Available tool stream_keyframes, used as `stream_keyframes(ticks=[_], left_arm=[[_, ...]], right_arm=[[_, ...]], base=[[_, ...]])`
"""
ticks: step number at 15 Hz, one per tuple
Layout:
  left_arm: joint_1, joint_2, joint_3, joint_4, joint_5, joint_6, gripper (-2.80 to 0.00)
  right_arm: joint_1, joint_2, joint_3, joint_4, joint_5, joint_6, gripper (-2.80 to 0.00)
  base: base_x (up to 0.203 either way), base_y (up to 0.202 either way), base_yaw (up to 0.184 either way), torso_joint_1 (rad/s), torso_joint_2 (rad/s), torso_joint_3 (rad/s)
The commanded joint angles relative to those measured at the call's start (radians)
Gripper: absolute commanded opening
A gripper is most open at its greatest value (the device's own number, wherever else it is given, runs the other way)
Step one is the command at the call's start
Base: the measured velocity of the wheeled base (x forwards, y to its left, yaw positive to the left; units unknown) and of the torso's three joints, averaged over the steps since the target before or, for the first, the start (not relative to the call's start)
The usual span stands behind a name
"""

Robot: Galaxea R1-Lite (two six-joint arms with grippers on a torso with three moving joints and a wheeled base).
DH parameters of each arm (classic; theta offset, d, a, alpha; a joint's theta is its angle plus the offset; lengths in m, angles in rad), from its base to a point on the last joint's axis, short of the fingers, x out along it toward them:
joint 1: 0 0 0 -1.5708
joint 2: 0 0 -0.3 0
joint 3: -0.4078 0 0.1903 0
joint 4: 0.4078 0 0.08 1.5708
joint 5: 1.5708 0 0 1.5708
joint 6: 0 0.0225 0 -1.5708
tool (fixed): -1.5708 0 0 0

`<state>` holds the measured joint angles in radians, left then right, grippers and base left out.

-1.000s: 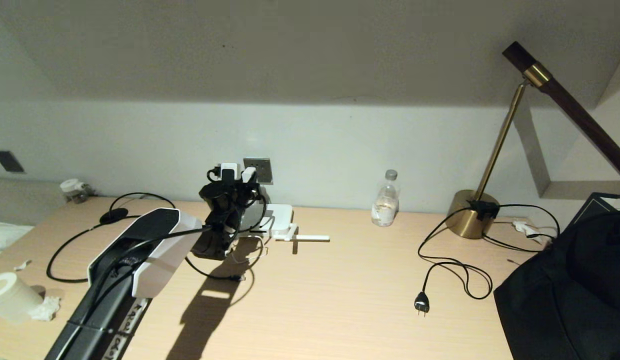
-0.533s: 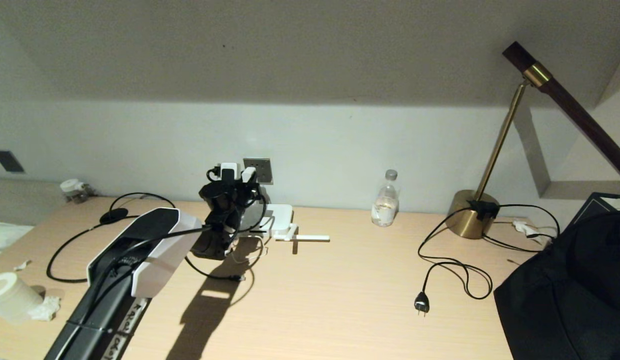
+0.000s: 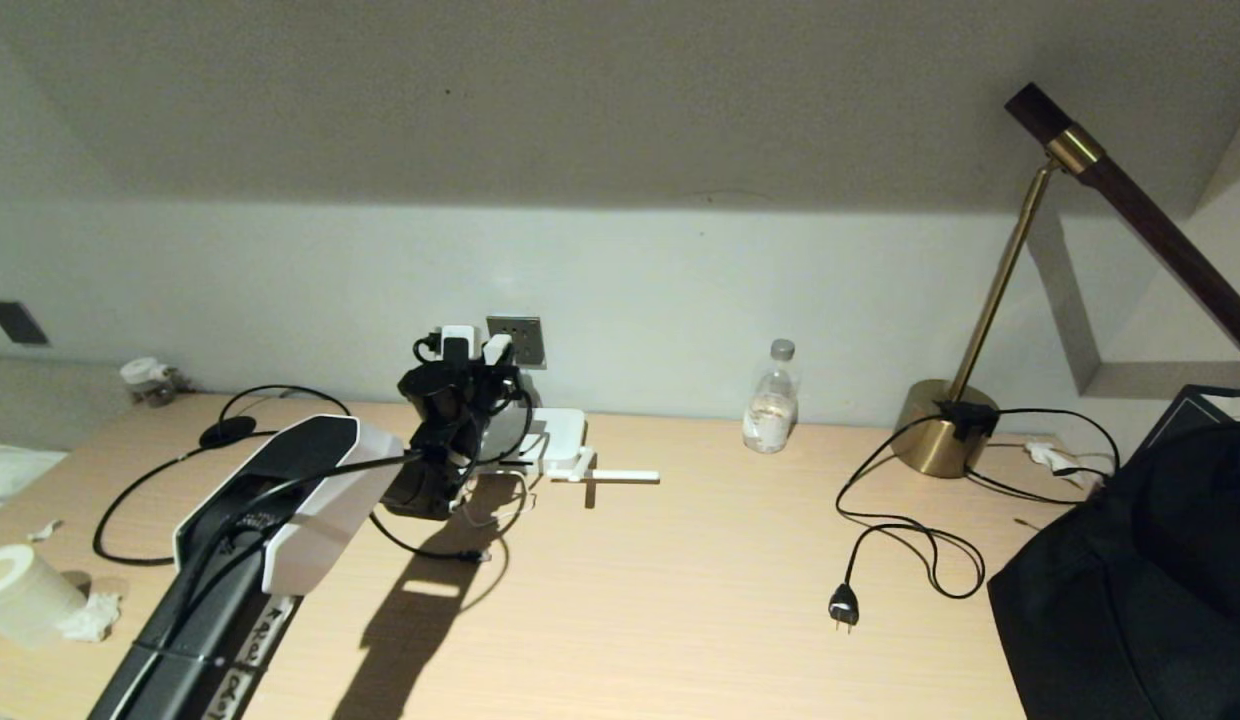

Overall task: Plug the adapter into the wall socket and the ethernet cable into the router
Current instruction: Plug plug into socket

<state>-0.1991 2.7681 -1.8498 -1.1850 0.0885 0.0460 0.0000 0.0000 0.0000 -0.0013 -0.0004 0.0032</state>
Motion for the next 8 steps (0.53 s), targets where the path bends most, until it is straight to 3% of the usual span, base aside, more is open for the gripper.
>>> stream_keyframes(ticks=[1,8], left_arm=[[0.000,0.001,0.000,-0.007,0.000,0.000,-2.80],[0.001,-0.005,-0.011,0.032,-0.002,0.000,-2.80]], right_arm=[[0.000,0.002,0.000,0.000,0.000,0.000,-2.80],[0.000,0.002,0.000,0.000,-0.001,0.000,-2.80]], base=[[0.000,0.000,0.000,0.000,0.00,0.000],[0.000,0.000,0.000,0.000,0.00,0.000]])
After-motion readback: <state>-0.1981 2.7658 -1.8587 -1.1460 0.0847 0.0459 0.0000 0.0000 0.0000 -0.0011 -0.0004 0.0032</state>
